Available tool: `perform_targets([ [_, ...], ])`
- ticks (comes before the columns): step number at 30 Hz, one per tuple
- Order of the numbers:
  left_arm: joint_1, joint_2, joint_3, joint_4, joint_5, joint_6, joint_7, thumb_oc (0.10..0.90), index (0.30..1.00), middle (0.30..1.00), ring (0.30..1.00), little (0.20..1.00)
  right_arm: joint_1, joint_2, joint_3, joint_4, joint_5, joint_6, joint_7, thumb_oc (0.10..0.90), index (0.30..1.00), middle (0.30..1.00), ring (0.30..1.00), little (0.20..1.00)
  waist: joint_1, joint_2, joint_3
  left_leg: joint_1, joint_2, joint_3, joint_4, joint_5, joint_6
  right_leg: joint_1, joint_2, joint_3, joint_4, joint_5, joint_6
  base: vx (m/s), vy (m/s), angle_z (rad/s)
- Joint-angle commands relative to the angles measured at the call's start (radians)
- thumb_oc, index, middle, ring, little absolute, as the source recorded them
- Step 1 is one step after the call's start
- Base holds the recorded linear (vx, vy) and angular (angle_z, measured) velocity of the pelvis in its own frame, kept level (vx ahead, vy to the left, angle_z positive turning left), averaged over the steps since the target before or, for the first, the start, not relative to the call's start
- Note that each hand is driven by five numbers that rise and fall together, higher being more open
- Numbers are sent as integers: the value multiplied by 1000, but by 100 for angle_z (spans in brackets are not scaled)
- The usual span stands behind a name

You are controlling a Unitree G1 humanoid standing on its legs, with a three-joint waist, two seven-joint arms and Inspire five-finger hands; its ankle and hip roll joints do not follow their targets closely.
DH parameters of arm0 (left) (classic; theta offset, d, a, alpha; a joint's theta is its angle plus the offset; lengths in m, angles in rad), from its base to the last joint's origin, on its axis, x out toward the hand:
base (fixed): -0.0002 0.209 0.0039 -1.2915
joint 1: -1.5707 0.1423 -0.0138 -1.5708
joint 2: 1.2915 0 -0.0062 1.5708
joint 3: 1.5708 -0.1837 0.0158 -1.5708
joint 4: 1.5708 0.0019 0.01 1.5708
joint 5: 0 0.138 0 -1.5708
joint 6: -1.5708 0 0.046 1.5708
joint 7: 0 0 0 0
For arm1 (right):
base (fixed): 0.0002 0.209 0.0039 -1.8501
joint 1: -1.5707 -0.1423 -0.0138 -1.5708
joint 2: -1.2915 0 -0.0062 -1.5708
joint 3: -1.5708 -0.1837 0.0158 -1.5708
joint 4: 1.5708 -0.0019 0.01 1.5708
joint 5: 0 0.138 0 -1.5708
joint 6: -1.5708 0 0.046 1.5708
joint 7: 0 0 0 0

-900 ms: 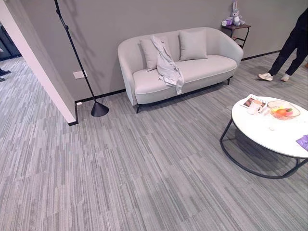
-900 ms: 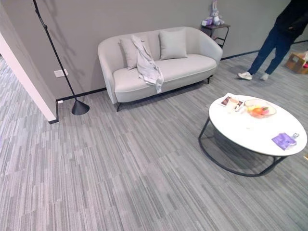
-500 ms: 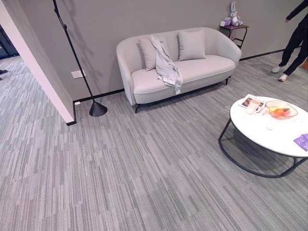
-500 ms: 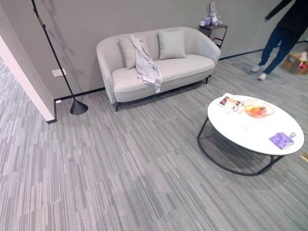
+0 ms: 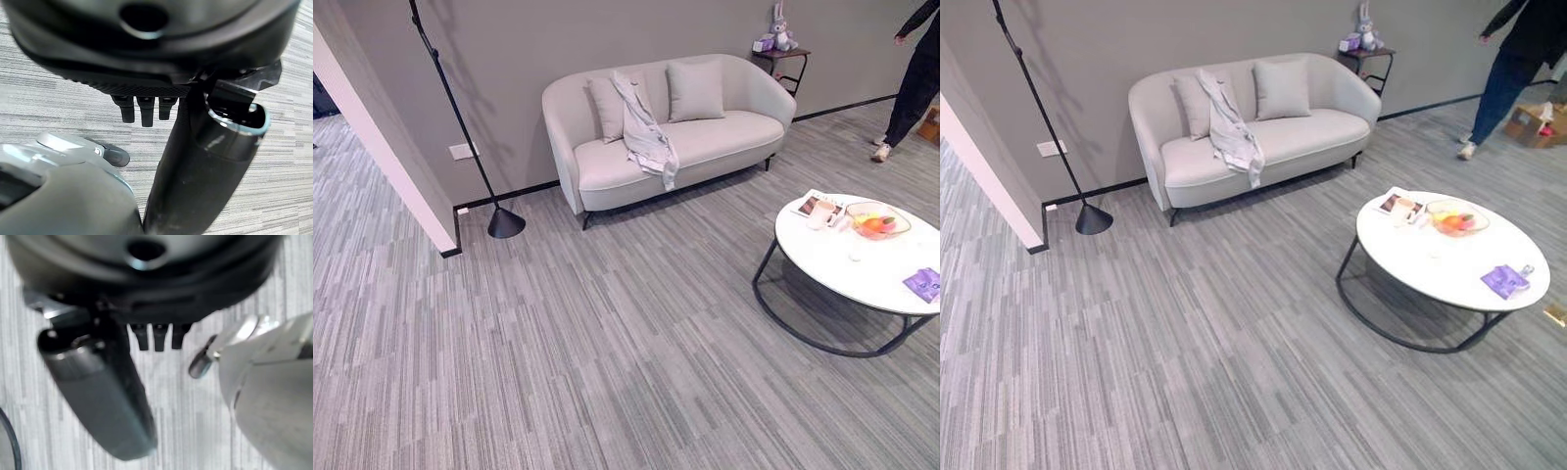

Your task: Hang the clothes on the sofa on the clothes rack.

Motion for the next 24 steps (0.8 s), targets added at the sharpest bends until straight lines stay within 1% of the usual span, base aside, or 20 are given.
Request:
perform_targets([
  [1, -48, -32, -6, 89, 32, -11, -13, 800, 900, 900, 900, 900, -52, -16, 5, 53, -26, -7, 2, 800, 900, 900, 900, 900, -15, -17, -30, -3, -3, -8, -10, -64, -28, -18, -77, -29, -47, 61, 121, 2, 49, -8],
  [7, -44, -36, -10, 97, 34, -9, -13, 800, 900, 900, 900, 900, -45, -8, 9, 63, -21, 0, 15, 800, 900, 900, 900, 900, -19, -24, -23, -3, -9, -10, -10, -70, -19, -21, -84, -27, -37, 64, 124, -8, 66, -7],
  [8, -46, -36, -16, 104, 47, -12, -8, 800, 900, 900, 900, 900, -45, -12, 13, 78, -42, 11, 26, 800, 900, 900, 900, 900, -19, -23, -17, -5, -20, -15, -10, -75, -11, -24, -93, -33, -34, 66, 131, -32, 151, 0],
  [10, -47, -36, -21, 103, 57, -15, -5, 800, 900, 900, 900, 900, -46, -15, 11, 90, -44, 13, 25, 800, 900, 900, 900, 900, -16, -19, -17, -5, -24, -20, -10, -77, -7, -24, -100, -39, -30, 65, 135, 3, 132, -1],
  [11, -50, -34, -31, 102, 64, -14, -5, 800, 900, 900, 900, 900, -50, -19, 10, 95, -47, 15, 27, 800, 900, 900, 900, 900, -14, -17, -12, -5, -28, -25, -10, -77, -1, -31, -105, -47, 3, 54, 135, 15, 90, 2],
  [12, -50, -34, -31, 102, 64, -14, -5, 800, 900, 900, 900, 900, -51, -19, 10, 95, -47, 15, 27, 800, 900, 900, 900, 900, -15, -17, -12, -6, -28, -26, -10, -76, -1, -32, -106, -47, 7, 52, 135, -26, 120, 6],
  [13, -58, -33, -39, 100, 62, -13, -3, 800, 900, 900, 900, 900, -60, -18, 15, 90, -50, 17, 29, 800, 900, 900, 900, 900, -15, -11, 4, -5, -29, -30, -10, -75, 7, -58, -110, -56, 72, 35, 134, -36, 61, 5],
  [14, -58, -33, -39, 100, 62, -13, -3, 800, 900, 900, 900, 900, -61, -18, 15, 90, -50, 17, 29, 800, 900, 900, 900, 900, -15, -11, 4, -6, -29, -31, -10, -75, 7, -62, -111, -56, 78, 31, 134, -58, 103, 7],
  [15, -63, -31, -42, 99, 61, -13, -1, 800, 900, 900, 900, 900, -71, -17, 21, 84, -55, 14, 31, 800, 900, 900, 900, 900, -14, -6, 17, -4, -31, -33, -10, -74, 13, -78, -111, -61, 116, 23, 139, -43, 106, 10],
  [16, -69, -27, -43, 98, 63, -11, 2, 800, 900, 900, 900, 900, -78, -10, 32, 75, -64, 15, 33, 800, 900, 900, 900, 900, -12, 1, 33, 6, -33, -33, -10, -78, 21, -109, -121, -77, 191, 16, 155, -43, 107, 5],
  [17, -69, -27, -43, 98, 63, -11, 2, 800, 900, 900, 900, 900, -78, -10, 32, 75, -64, 15, 33, 800, 900, 900, 900, 900, -12, 0, 34, 6, -34, -33, -10, -78, 22, -112, -122, -77, 197, 13, 155, -21, 111, -2],
  [18, -73, -26, -41, 97, 69, -10, 2, 800, 900, 900, 900, 900, -80, -7, 36, 68, -67, 15, 36, 800, 900, 900, 900, 900, -9, 6, 43, 14, -35, -32, -10, -81, 29, -132, -132, -92, 253, 12, 169, 26, 112, 0],
  [19, -71, -22, -39, 101, 83, -5, -3, 800, 900, 900, 900, 900, -76, -3, 42, 60, -77, 21, 41, 800, 900, 900, 900, 900, -11, 14, 55, 35, -36, -29, -10, -88, 38, -165, -149, -106, 355, 26, 189, 28, 111, -5],
  [20, -71, -22, -39, 101, 83, -5, -3, 800, 900, 900, 900, 900, -76, -3, 42, 60, -77, 21, 41, 800, 900, 900, 900, 900, -11, 14, 55, 35, -37, -29, -10, -87, 38, -166, -150, -106, 356, 25, 189, 78, 105, 2],
  [21, -74, -16, -37, 111, 89, 3, -11, 800, 900, 900, 900, 900, -73, 1, 51, 46, -102, 16, 46, 800, 900, 900, 900, 900, -12, 20, 70, 56, -31, -25, -10, -95, 42, -211, -170, -127, 440, 67, 206, 67, 48, -6],
  [22, -76, -12, -37, 113, 95, 5, -11, 800, 900, 900, 900, 900, -70, 3, 57, 39, -113, 13, 45, 800, 900, 900, 900, 900, -12, 19, 73, 61, -33, -21, -10, -99, 43, -222, -182, -135, 447, 70, 205, 106, 31, -1],
  [23, -80, -7, -35, 114, 105, 8, -12, 800, 900, 900, 900, 900, -63, 7, 64, 33, -126, 11, 44, 800, 900, 900, 900, 900, -9, 17, 74, 67, -31, -17, -10, -107, 41, -231, -199, -150, 426, 67, 199, 141, -79, -1],
  [24, -88, -2, -36, 108, 123, 7, -16, 800, 900, 900, 900, 900, -54, 6, 69, 30, -148, 13, 43, 800, 900, 900, 900, 900, -8, 15, 74, 71, -21, -15, -10, -121, 34, -236, -221, -170, 346, 64, 184, 122, -85, -3],
])
